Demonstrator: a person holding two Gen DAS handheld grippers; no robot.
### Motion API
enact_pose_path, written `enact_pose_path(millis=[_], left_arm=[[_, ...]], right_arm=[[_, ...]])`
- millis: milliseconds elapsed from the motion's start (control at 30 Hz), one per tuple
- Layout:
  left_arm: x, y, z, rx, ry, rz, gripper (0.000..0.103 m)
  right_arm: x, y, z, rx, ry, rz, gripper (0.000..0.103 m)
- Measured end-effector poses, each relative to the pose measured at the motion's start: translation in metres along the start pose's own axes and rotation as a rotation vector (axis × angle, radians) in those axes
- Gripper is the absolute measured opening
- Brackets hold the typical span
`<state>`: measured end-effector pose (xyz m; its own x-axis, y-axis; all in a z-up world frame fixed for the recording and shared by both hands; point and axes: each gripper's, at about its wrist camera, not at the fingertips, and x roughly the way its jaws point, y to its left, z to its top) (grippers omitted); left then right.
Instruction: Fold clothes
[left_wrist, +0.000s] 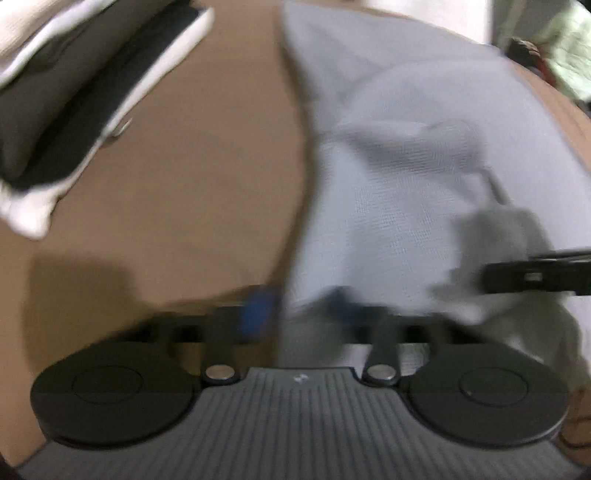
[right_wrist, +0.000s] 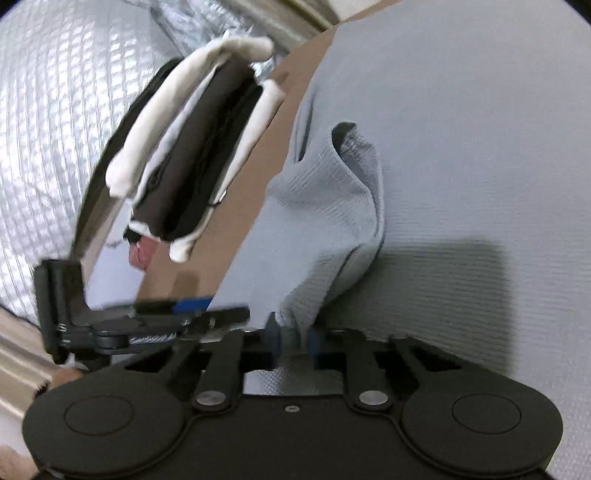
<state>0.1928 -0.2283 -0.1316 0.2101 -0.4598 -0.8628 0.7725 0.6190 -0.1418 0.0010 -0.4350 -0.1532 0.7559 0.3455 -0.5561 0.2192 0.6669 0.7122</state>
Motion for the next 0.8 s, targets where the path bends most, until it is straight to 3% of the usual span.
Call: enact_pose_path(millis=[67,133,200,233,267,333,367,433,467,500,567,667,700,800], left_arm=[[-0.009,0.008,0.0,-0.021,-0.026,0.023,0.006],[-0.02,0.022,-0.003,-0.058,-0.044,0.064,0.003],[-0.026,0.038,-0.007,-0.079,-0.041,0.176,0.0],[-0.025,0.045,-0.01,-0.075,-0.03,0.254,0.0],[-0.016,0.052,-0.011,-0.094,-0.002,0.267,0.0],[-0.003,0.06,-0.01,-0.131,0.03,0.236,0.0],[-0.004,0.057,-0.008,-0.129,0.018,0.213,0.0],[-0.008,0.052,-0.005,-0.126,-0.006,0.167,0.004],[-0.009,0.049,-0.004,-0.125,-0.018,0.144,0.008],[-0.011,0.047,-0.002,-0.123,-0.03,0.121,0.019],[-0.015,0.041,0.001,-0.12,-0.054,0.075,0.039],[-0.022,0.027,0.003,-0.082,-0.094,-0.001,0.044],[-0.024,0.02,0.006,-0.059,-0.101,-0.016,0.051],[-0.018,0.002,0.006,-0.009,-0.083,-0.054,0.057]], right_arm=[[0.001,0.008,0.005,-0.001,0.007,0.026,0.013],[-0.009,0.016,0.01,0.077,-0.022,0.173,0.012],[-0.007,0.025,0.009,0.122,0.003,0.266,0.012],[-0.002,0.028,0.006,0.114,0.037,0.253,0.012],[0.005,0.033,0.001,0.056,0.078,0.156,0.013],[0.021,0.04,-0.011,-0.098,0.153,-0.08,0.017],[0.023,0.04,-0.016,-0.149,0.16,-0.12,0.014],[0.015,0.037,-0.015,-0.127,0.148,-0.082,0.023],[0.011,0.035,-0.011,-0.093,0.15,-0.063,0.041],[0.003,0.035,-0.006,-0.091,0.13,-0.054,0.056],[-0.012,0.036,0.004,-0.121,0.073,-0.057,0.058],[-0.02,0.031,0.024,-0.143,-0.003,-0.102,0.058],[-0.018,0.026,0.032,-0.138,-0.018,-0.109,0.059],[0.006,0.014,0.054,-0.138,-0.028,-0.163,0.059]])
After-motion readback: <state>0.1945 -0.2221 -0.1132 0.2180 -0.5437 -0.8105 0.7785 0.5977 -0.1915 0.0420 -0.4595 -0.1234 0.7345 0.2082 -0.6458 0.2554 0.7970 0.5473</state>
